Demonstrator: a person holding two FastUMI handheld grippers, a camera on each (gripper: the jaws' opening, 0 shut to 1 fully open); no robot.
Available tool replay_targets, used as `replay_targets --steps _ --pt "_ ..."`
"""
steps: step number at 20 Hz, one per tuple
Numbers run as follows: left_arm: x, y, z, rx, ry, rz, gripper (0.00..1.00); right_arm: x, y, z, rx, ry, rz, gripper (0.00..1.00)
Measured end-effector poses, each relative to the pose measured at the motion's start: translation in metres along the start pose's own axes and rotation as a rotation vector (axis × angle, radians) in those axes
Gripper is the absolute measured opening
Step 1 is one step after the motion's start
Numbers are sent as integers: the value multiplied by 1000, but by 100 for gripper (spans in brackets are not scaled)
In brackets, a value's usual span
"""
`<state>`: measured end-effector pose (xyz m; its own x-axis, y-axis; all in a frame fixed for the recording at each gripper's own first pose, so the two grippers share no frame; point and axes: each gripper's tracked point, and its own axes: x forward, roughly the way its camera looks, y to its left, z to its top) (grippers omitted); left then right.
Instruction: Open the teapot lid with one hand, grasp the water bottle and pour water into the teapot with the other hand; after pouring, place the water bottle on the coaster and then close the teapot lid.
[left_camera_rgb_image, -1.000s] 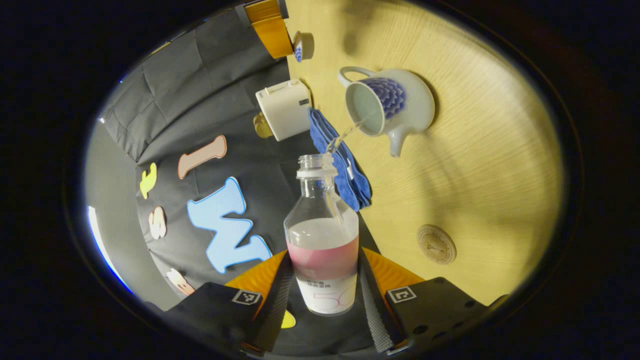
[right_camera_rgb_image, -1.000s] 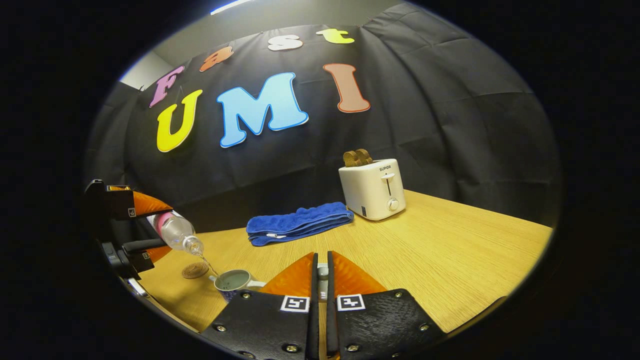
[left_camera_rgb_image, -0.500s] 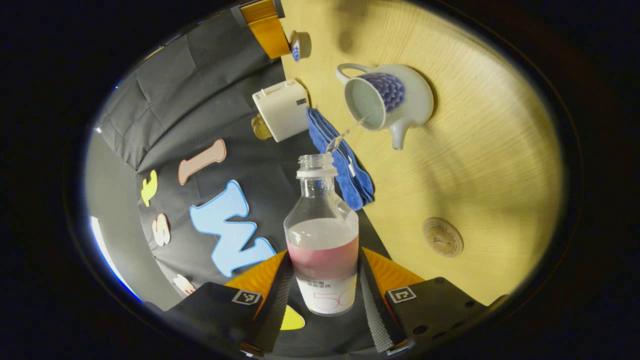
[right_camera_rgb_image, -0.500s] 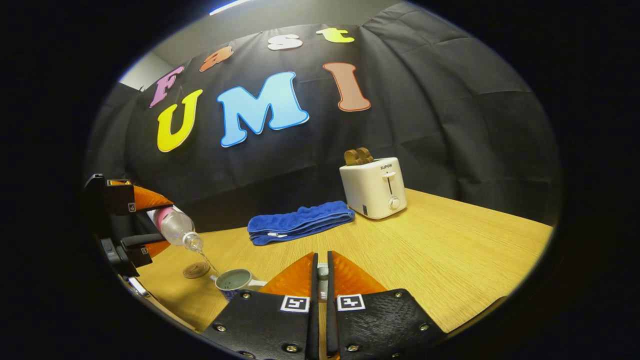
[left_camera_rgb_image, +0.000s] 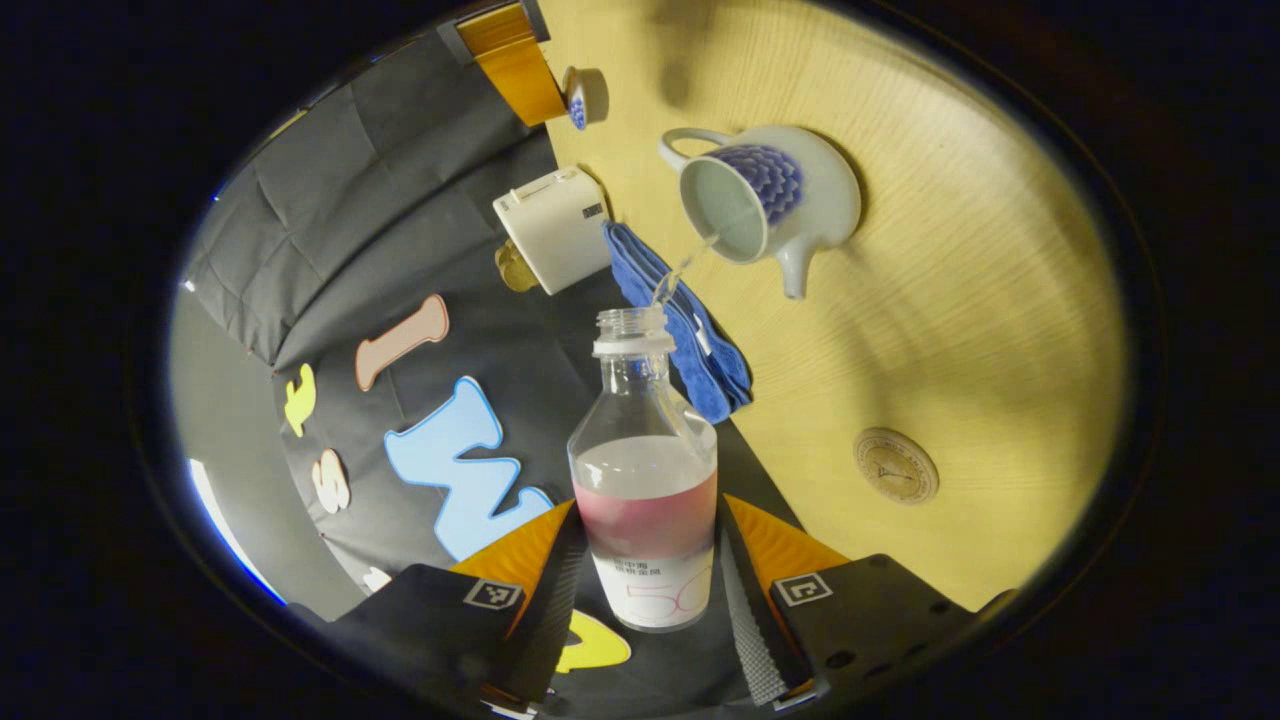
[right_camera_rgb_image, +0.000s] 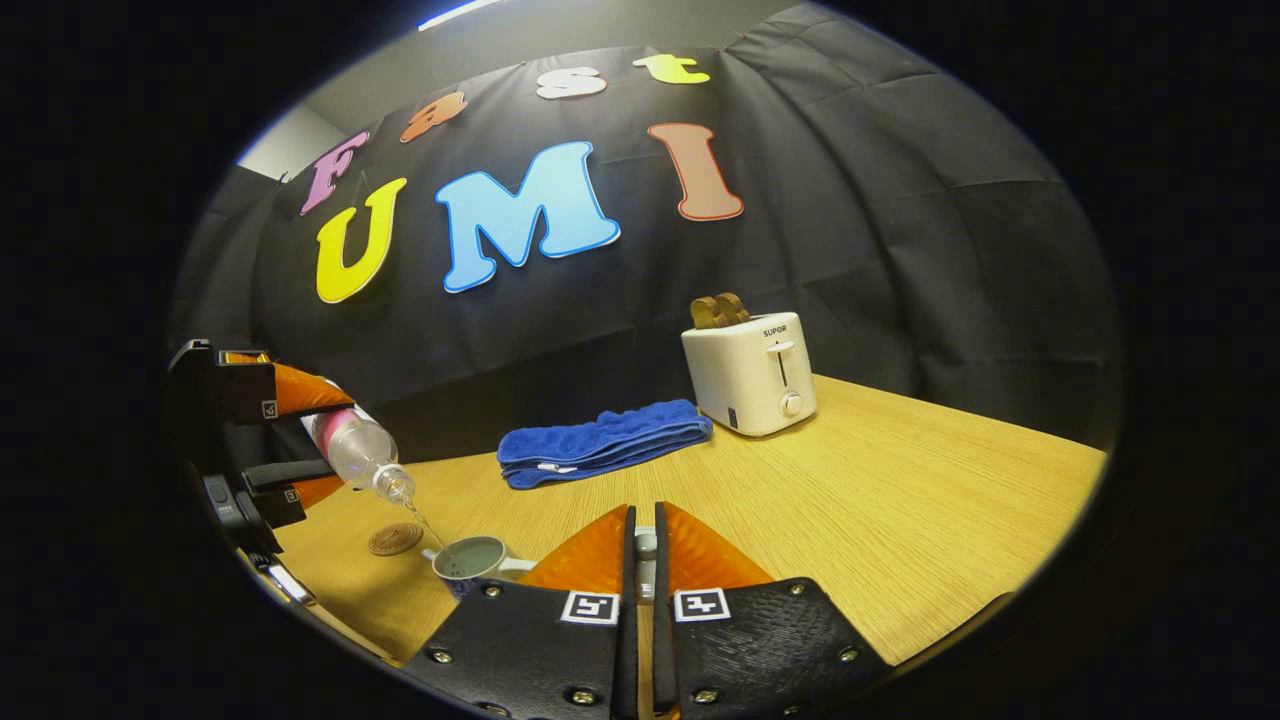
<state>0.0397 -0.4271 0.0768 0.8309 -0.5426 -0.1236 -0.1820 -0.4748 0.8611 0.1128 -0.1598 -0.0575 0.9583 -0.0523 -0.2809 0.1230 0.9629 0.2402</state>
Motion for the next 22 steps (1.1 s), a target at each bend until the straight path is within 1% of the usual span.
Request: replay_targets --steps 22 --pt "1 19 7 204 -5 -3 82 0 0 0 26 -1 14 6"
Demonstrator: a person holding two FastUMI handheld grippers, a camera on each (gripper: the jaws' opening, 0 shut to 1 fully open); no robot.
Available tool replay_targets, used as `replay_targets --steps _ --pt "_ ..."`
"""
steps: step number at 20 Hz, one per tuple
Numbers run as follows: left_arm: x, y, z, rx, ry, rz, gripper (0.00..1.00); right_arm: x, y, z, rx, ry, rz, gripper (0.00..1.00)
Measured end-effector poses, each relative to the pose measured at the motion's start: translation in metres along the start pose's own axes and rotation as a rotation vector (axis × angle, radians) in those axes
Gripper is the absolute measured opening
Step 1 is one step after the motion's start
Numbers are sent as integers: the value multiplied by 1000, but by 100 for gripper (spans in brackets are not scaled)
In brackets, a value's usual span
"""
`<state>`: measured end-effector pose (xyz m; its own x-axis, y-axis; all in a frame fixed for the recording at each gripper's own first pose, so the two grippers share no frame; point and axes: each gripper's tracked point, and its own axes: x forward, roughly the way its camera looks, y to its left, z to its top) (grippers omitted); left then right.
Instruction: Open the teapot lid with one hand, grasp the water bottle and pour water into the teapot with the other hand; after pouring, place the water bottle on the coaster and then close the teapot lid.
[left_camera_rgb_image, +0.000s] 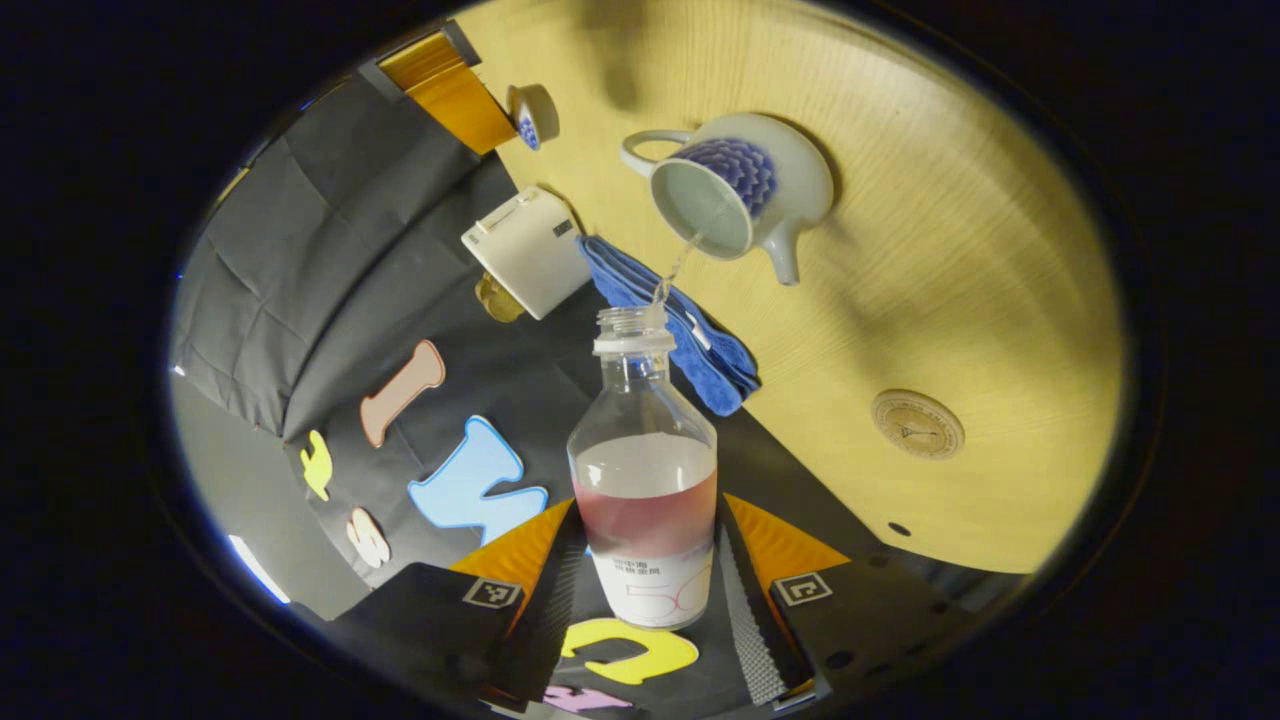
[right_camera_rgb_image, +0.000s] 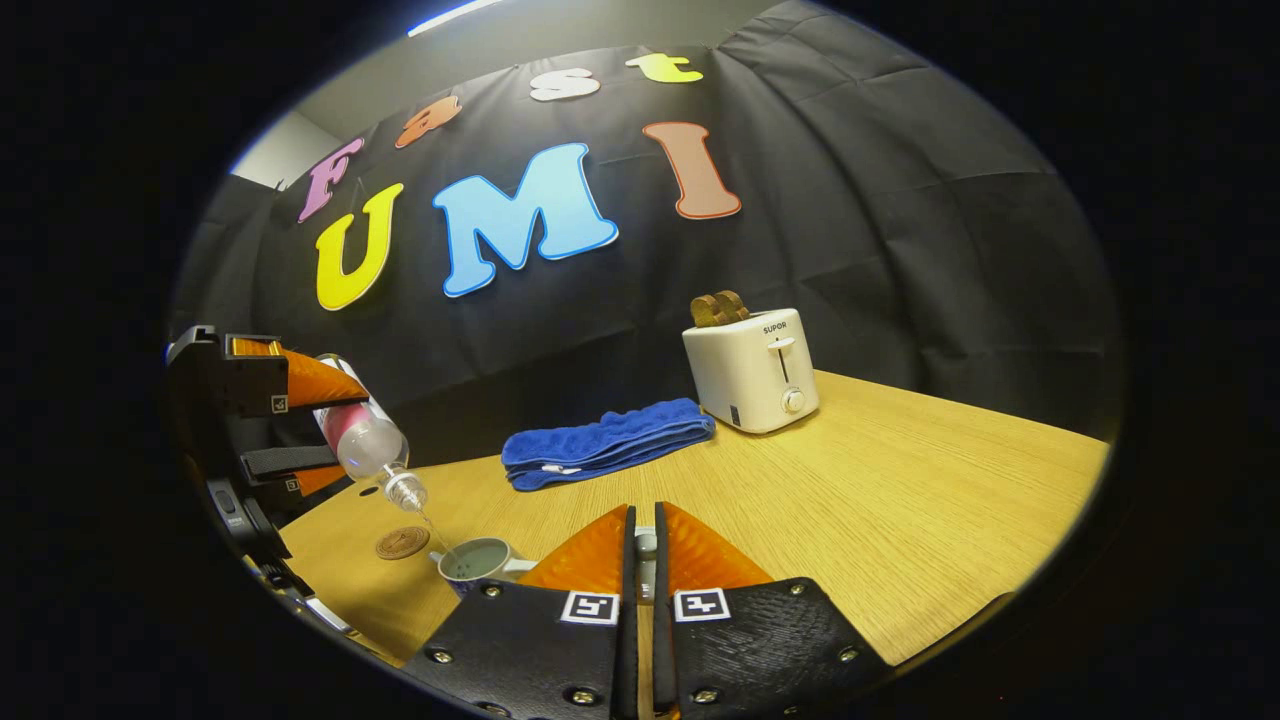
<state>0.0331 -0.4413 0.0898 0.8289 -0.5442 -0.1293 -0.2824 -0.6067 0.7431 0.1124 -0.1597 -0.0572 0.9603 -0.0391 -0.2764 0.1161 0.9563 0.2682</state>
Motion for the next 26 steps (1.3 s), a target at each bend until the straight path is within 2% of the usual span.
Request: replay_targets --steps 8,14,17,26 --pt "5 5 0 65 4 11 82 0 1 0 12 2 10 6" --pt "5 6 3 33 -7 21 82 0 -1 -1 14 5 9 6" --pt "10 -5 4 -64 -18 9 82 0 -4 -3 17 8 3 6" --pt "7 -35 17 -561 -74 -9 82 2 -5 -6 -1 20 -14 6"
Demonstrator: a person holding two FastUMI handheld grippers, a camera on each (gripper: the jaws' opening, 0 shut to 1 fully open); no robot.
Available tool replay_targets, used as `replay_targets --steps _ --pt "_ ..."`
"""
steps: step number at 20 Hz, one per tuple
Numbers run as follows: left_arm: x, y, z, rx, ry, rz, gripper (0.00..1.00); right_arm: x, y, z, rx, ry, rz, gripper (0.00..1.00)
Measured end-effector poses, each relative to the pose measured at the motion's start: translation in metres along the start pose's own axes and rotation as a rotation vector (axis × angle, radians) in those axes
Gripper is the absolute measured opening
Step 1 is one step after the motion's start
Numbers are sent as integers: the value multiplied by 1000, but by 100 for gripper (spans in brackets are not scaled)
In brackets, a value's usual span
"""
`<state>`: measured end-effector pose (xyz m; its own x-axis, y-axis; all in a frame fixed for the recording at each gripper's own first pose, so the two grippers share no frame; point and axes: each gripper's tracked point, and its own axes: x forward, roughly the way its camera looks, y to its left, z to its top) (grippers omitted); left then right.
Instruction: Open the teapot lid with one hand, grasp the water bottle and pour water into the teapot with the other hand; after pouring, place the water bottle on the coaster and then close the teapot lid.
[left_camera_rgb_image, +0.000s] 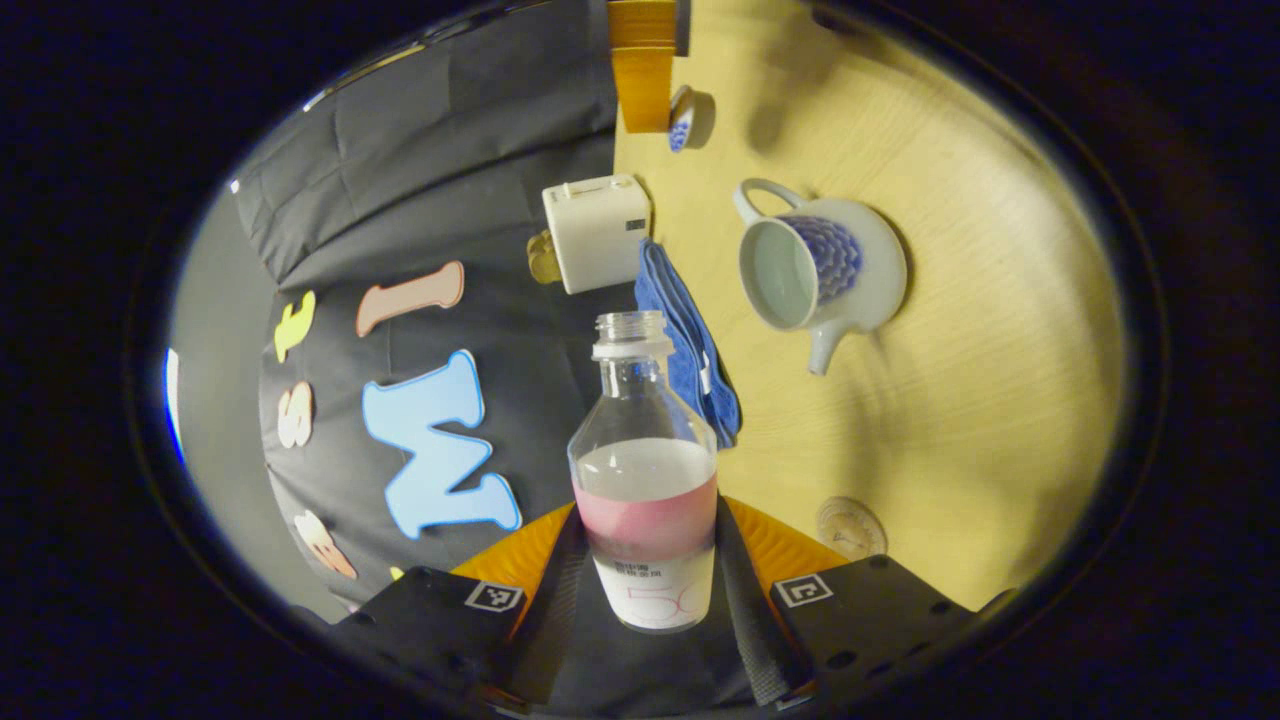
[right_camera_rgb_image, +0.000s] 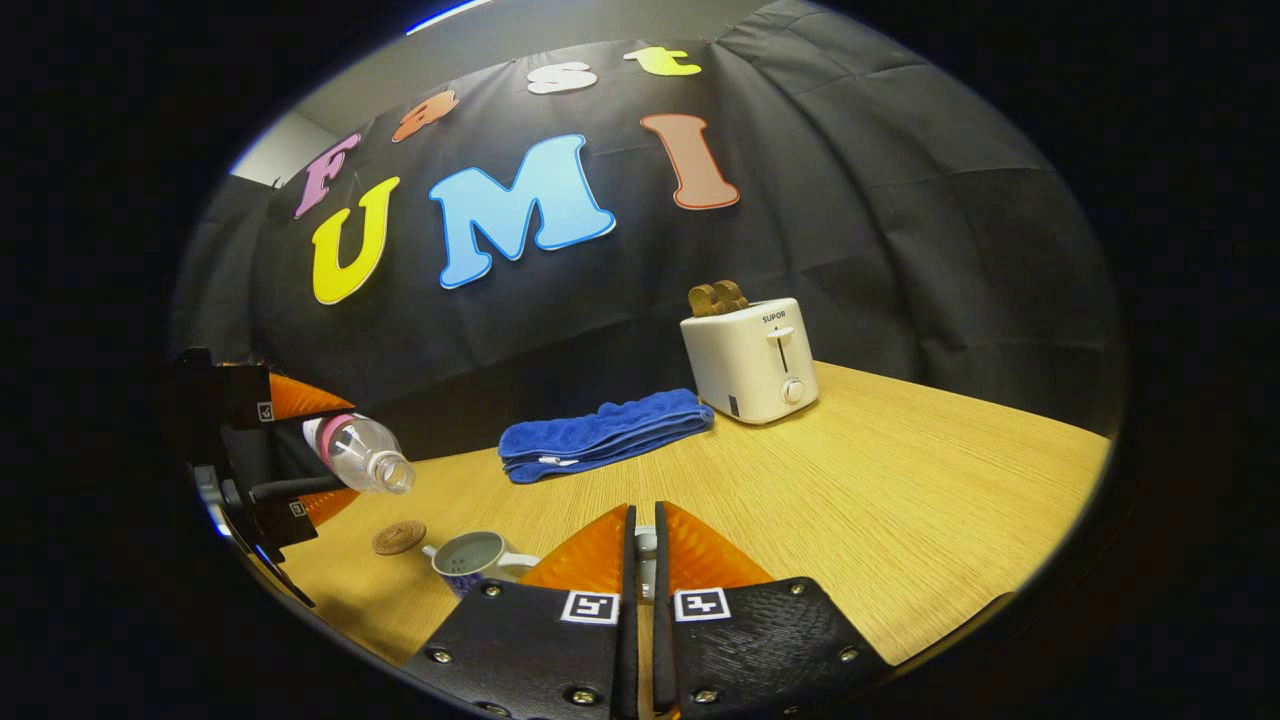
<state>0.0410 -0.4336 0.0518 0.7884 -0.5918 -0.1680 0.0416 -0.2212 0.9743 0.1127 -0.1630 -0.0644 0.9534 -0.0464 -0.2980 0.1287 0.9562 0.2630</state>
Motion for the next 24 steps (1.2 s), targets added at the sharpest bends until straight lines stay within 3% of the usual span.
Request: replay_targets --steps 11,17,21,24 --pt "2 -10 -43 -768 47 89 82 3 7 -4 -53 1 6 6" --pt "15 -23 -77 -1284 35 116 82 6 5 -5 -81 4 -17 6" --pt "26 -33 -92 -1526 -4 98 82 6 5 -8 -95 11 -20 6" --pt "34 -43 -100 -1619 11 98 81 8 9 -8 -103 11 -17 6"
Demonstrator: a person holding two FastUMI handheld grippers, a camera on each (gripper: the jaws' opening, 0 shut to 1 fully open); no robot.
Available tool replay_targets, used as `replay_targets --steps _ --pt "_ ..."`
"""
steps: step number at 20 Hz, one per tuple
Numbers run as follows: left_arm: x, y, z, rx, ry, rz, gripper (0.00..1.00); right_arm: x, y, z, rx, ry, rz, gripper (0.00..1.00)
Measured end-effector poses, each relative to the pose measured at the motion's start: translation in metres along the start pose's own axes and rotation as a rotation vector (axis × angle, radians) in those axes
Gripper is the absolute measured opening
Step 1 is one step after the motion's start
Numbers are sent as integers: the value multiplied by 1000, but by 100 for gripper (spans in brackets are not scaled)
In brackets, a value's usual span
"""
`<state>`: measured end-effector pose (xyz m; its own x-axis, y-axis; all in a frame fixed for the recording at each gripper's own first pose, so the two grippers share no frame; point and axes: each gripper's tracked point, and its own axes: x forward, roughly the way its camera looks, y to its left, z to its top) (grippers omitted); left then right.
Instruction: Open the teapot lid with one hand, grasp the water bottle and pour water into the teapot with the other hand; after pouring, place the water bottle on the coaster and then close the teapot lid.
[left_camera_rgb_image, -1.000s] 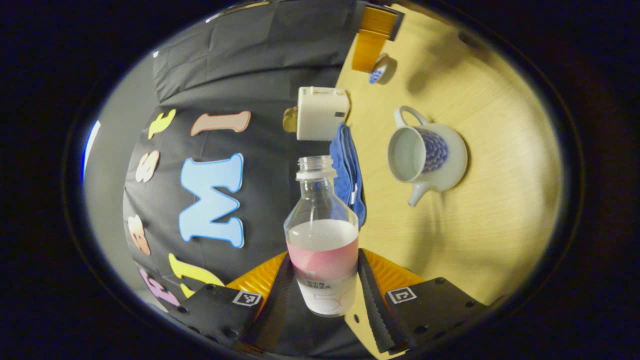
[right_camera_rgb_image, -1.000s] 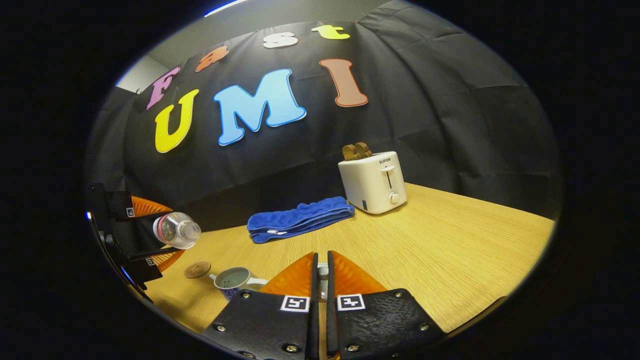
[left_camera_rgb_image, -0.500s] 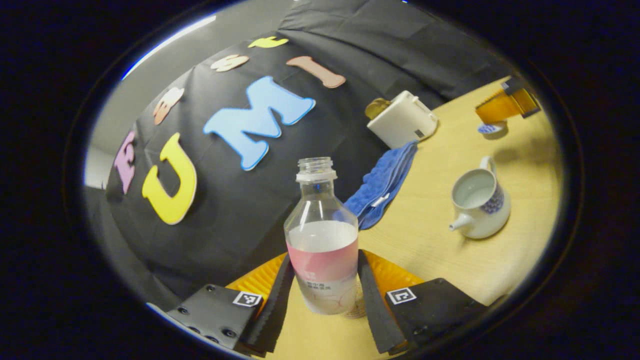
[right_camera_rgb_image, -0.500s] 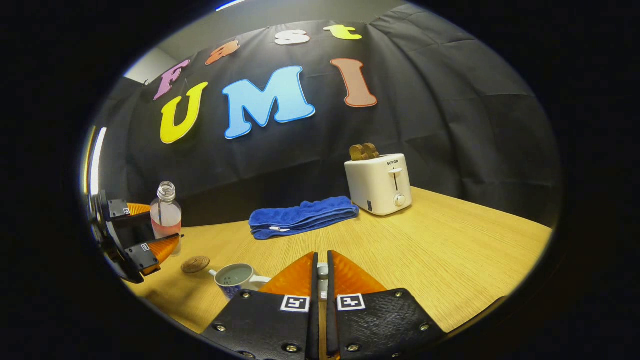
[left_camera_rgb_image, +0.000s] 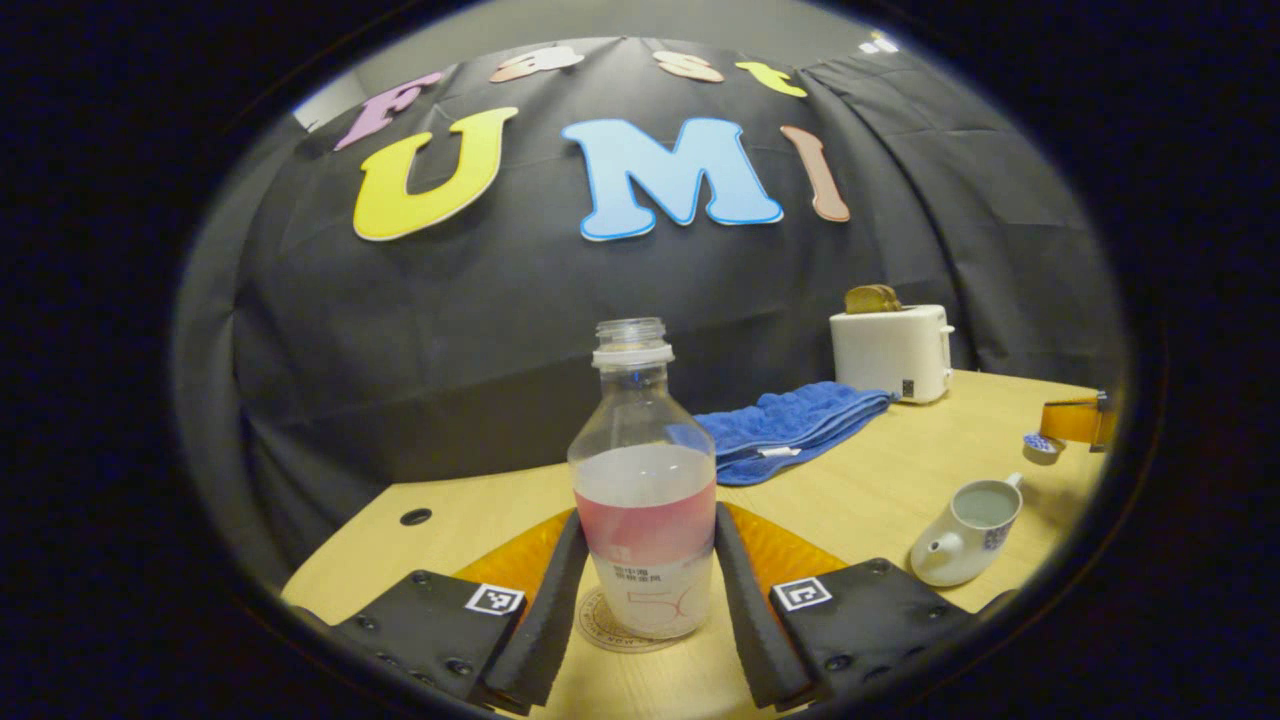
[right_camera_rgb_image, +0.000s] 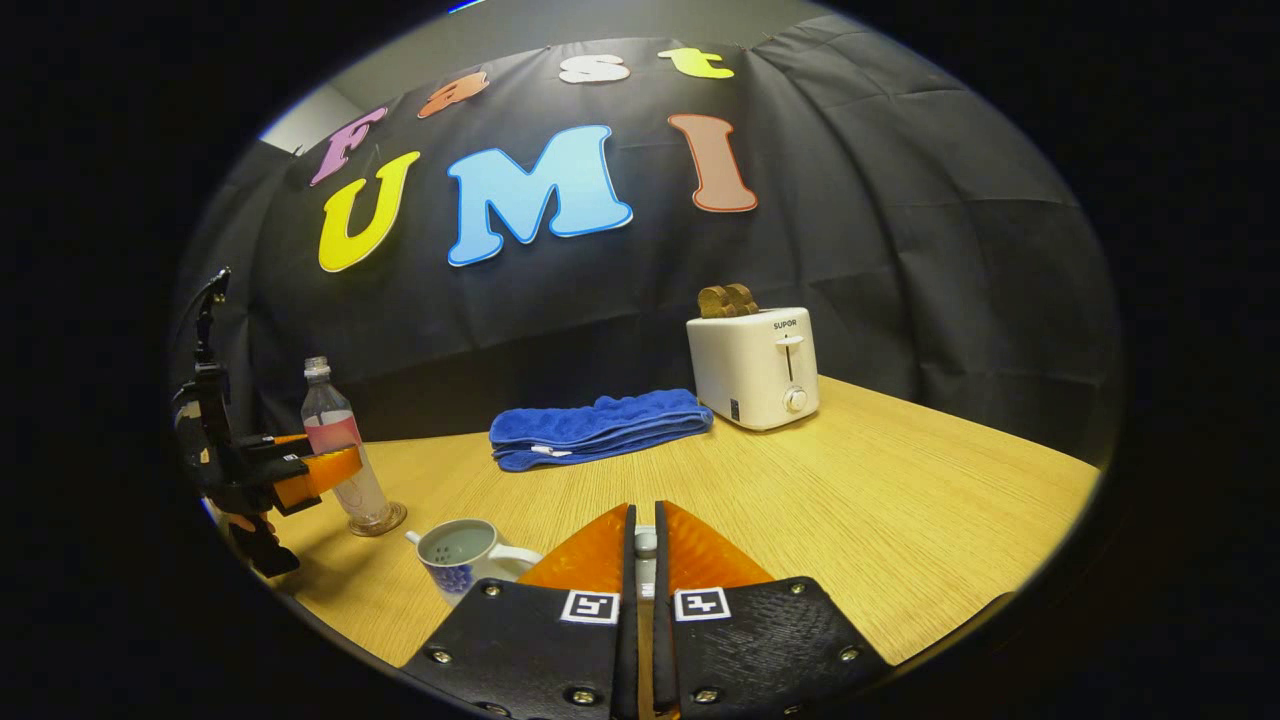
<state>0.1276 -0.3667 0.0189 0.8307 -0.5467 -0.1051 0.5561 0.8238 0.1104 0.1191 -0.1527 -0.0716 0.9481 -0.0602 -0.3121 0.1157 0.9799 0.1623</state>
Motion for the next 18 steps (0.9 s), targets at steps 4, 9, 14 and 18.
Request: replay_targets --steps 4,9,14,18 --pt "6 13 -7 -120 -10 14 81 0 2 0 -10 3 3 6" --pt "7 21 -8 -148 -7 22 81 0 0 -2 -4 4 4 6" --pt "11 19 -10 -130 -5 29 84 0 1 -2 -8 6 6 6" --pt "12 13 -23 -164 33 5 96 1 2 -2 -8 7 4 6"
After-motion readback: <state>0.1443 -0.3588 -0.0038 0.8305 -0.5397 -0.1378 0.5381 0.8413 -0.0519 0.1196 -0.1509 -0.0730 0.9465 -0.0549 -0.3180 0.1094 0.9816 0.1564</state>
